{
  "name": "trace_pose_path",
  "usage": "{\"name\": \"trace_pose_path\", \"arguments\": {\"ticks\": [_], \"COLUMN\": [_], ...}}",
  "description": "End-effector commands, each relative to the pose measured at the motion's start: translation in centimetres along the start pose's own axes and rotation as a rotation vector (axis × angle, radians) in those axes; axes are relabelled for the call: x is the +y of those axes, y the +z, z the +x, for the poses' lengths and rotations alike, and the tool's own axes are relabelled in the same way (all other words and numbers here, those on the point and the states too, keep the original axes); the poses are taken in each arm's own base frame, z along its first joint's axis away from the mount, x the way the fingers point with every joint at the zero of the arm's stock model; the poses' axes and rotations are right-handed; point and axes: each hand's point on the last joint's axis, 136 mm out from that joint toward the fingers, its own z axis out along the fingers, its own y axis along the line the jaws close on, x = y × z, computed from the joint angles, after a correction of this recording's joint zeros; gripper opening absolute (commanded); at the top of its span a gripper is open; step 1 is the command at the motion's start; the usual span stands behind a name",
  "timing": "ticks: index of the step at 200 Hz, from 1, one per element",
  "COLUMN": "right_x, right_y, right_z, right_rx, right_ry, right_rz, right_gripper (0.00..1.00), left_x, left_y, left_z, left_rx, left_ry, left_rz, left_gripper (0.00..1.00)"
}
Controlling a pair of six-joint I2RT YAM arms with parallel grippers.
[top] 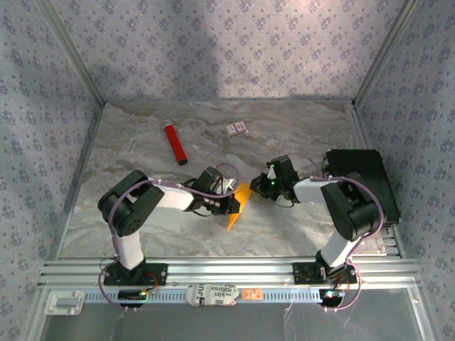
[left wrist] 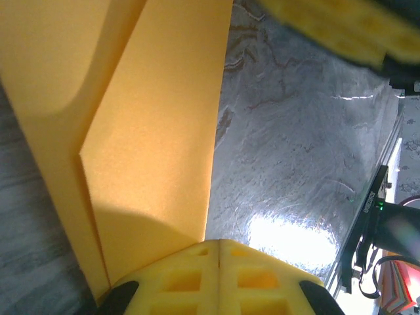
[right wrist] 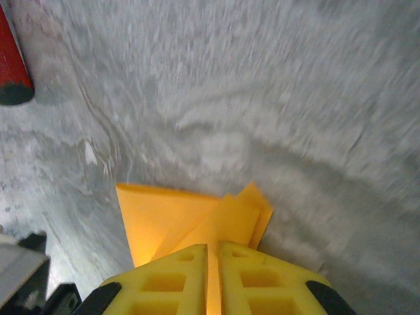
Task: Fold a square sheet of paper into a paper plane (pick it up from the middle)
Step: Fold the wing for the fifth time at the center of the table.
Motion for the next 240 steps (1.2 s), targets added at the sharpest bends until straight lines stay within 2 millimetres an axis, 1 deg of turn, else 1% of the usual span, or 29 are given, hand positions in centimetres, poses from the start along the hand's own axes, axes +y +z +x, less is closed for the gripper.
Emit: {"name": "trace_pose_path", "arguments": {"ticks": [1, 29, 43, 56, 80, 95, 120, 137, 156, 165, 171, 186, 207, 240], "right_x": [-0.9, -1.5, -0.5, 0.2, 1.3, 1.8, 2.7, 3.4, 4.4, 4.0, 3.1, 1.6, -0.1, -0.7], "right_y": [0.0, -0.1, -0.4, -1.1, -2.5, -2.9, -2.4, -1.6, -0.2, 0.6, 1.0, 1.7, 2.1, 1.8], "right_z": [-1.0, -2.1, -2.5, -2.6, -2.4, -1.8, -0.2, 0.9, 2.3, 2.8, 3.1, 3.0, 1.9, 0.2], "right_rx": [0.004, -0.005, -0.010, -0.026, -0.055, -0.057, -0.031, 0.003, 0.074, 0.093, 0.106, 0.103, 0.071, 0.054], "right_ry": [-0.008, 0.004, -0.017, -0.036, -0.068, -0.081, -0.110, -0.129, -0.139, -0.137, -0.130, -0.109, -0.055, -0.051], "right_rz": [0.025, 0.025, -0.006, -0.003, -0.014, -0.038, -0.049, -0.079, -0.124, -0.087, -0.043, 0.007, 0.015, 0.032], "right_gripper": [0.14, 0.14, 0.14, 0.14, 0.14, 0.15, 0.15, 0.14, 0.14, 0.13, 0.13, 0.12, 0.12, 0.12], "left_x": [6.4, 6.4, 6.3, 6.3, 6.2, 6.1, 5.9, 5.9, 5.9, 5.9, 6.0, 6.0, 6.0, 6.4], "left_y": [0.3, 0.3, 0.4, 0.4, 0.4, 0.4, 0.4, 0.4, 0.4, 0.4, 0.4, 0.4, 0.4, 0.5], "left_z": [6.3, 6.3, 6.3, 6.2, 6.0, 5.9, 5.8, 5.8, 5.7, 5.7, 5.7, 5.6, 5.6, 6.2], "left_rx": [0.171, 0.170, 0.168, 0.167, 0.159, 0.158, 0.155, 0.155, 0.154, 0.154, 0.154, 0.151, 0.150, 0.162], "left_ry": [-0.144, -0.144, -0.142, -0.142, -0.137, -0.137, -0.137, -0.136, -0.139, -0.139, -0.139, -0.140, -0.144, -0.152], "left_rz": [-0.196, -0.190, -0.189, -0.188, -0.184, -0.180, -0.176, -0.174, -0.172, -0.170, -0.170, -0.169, -0.167, -0.163], "left_gripper": [0.00, 0.00, 0.00, 0.00, 0.00, 0.00, 0.00, 0.00, 0.00, 0.00, 0.00, 0.00, 0.00, 0.00]}}
